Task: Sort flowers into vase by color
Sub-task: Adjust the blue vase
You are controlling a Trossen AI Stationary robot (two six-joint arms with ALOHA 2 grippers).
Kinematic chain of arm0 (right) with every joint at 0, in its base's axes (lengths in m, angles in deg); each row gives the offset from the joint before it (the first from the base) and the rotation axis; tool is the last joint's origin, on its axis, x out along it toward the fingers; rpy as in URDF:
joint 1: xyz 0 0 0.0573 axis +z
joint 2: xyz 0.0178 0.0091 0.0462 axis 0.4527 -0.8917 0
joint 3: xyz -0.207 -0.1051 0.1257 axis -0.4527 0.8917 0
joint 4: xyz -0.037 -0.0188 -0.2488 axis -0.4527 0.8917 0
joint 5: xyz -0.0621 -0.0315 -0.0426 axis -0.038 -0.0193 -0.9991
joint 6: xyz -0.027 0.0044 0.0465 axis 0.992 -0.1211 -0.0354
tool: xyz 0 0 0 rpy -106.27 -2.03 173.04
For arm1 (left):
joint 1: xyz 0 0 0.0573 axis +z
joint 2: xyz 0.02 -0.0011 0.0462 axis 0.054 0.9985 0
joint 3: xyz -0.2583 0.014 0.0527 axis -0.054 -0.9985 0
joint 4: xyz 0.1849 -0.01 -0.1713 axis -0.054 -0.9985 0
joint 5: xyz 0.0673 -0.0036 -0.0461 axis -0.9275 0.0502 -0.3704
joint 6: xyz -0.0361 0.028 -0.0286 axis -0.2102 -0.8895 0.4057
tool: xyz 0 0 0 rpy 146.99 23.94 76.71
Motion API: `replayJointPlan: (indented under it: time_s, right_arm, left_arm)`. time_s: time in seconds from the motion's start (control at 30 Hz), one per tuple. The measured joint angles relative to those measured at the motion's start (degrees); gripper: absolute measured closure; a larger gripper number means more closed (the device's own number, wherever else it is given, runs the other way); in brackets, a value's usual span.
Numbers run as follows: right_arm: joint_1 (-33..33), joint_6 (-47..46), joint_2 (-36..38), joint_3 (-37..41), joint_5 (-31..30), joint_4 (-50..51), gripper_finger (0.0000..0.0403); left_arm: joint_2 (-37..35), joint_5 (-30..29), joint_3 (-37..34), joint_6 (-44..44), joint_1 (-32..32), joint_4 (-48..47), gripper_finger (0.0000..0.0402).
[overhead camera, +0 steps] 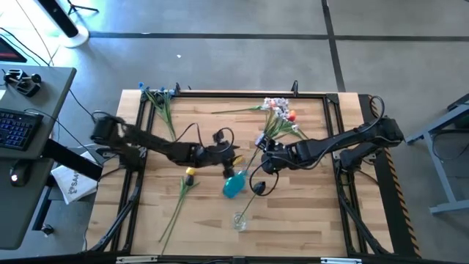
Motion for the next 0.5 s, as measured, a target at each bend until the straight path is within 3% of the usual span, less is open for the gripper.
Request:
replayJointPlan:
  time_s: [0.13, 0.27, 0.37, 0.5]
  right_arm:
    - [-0.07, -3.81, 0.00, 0.00, 2.89, 0.08, 0.0401]
    - [-0.88, -9.74, 0.00, 0.00, 6.66, 1.11, 0.0401]
    - [-2.37, -13.86, 0.00, 0.00, 7.95, 1.37, 0.0401]
    - [-4.29, -17.00, -1.02, 0.02, 14.29, -0.82, 0.0402]
  left_arm:
    - [-6.48, 2.41, 0.00, 3.64, -5.45, -13.63, 0.0255]
    - [-11.16, 8.14, -0.07, 13.54, -12.30, -23.92, 0.0255]
    - [-12.07, 13.97, -0.07, 22.59, -17.79, -26.46, 0.0258]
    - [-10.22, 19.25, -0.07, 33.95, -24.06, -25.07, 0.0274]
